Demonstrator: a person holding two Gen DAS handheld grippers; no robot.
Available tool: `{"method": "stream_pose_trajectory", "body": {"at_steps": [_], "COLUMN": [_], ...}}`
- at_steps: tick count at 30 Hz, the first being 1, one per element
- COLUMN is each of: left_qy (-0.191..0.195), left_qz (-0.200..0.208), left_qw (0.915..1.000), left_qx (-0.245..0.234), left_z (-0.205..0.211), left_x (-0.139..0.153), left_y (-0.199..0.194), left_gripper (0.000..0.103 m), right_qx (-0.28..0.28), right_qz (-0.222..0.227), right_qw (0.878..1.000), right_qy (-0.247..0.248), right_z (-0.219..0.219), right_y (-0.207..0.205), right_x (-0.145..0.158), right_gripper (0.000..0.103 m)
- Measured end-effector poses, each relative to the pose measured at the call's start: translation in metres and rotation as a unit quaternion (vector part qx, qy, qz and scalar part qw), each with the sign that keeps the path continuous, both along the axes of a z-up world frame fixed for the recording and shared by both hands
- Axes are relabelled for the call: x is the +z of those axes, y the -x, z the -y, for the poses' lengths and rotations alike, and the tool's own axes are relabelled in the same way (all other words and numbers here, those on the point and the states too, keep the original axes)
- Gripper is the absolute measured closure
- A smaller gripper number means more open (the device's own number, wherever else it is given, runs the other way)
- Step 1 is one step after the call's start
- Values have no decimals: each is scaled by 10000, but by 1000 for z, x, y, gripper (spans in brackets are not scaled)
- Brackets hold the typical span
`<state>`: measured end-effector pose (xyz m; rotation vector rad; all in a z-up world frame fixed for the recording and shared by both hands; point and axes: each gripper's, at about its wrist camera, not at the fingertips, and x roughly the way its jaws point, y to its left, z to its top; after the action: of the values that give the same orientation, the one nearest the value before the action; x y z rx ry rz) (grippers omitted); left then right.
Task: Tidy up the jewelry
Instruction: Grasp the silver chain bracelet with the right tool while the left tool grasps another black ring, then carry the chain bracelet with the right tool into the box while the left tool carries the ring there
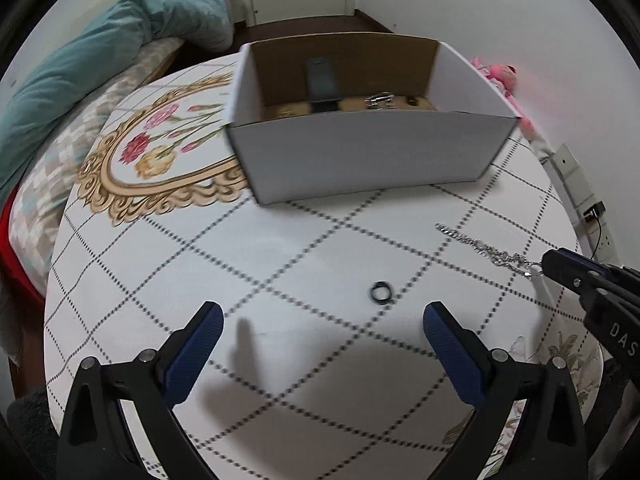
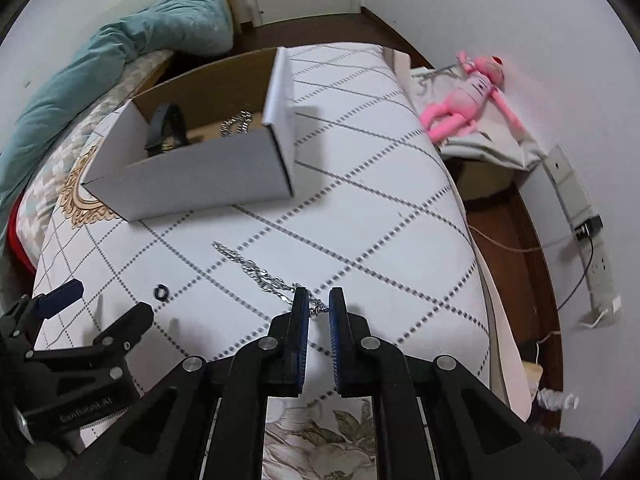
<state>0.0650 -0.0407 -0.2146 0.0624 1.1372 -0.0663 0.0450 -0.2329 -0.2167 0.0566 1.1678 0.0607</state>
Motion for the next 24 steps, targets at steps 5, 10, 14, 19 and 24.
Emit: {"method": "stream_pose_trajectory", "body": {"at_steps": [5,10,14,19,24], "left_qy": [-101,43,-5,95,279], "left_qz": [5,-28,-2,5,88], "left_qw": [9998,9994,9989,9990,9988], "left_qx": [-180,-355,-476,-443,-400], "left_z": [19,29,33,27,19], "left_x": [-4,-7,-7,-7,9], "left_y": [-2,-5,-8,-7,-5], "left_gripper": [31,77,93,93,93], "right_qx": [-140,-191,-215,-223,-90], "right_qz": [1,7,10,62,116], "right_qw": [9999,9998,9998,9997,9992], "right_qy": [-21,-23,-21,-100,-358], "right_z": [7,9,10,12,7], "right_y": [2,1,0,0,0], "right_x": [-2,-1,0,7,21], "right_gripper": [93,93,92,92,92]}}
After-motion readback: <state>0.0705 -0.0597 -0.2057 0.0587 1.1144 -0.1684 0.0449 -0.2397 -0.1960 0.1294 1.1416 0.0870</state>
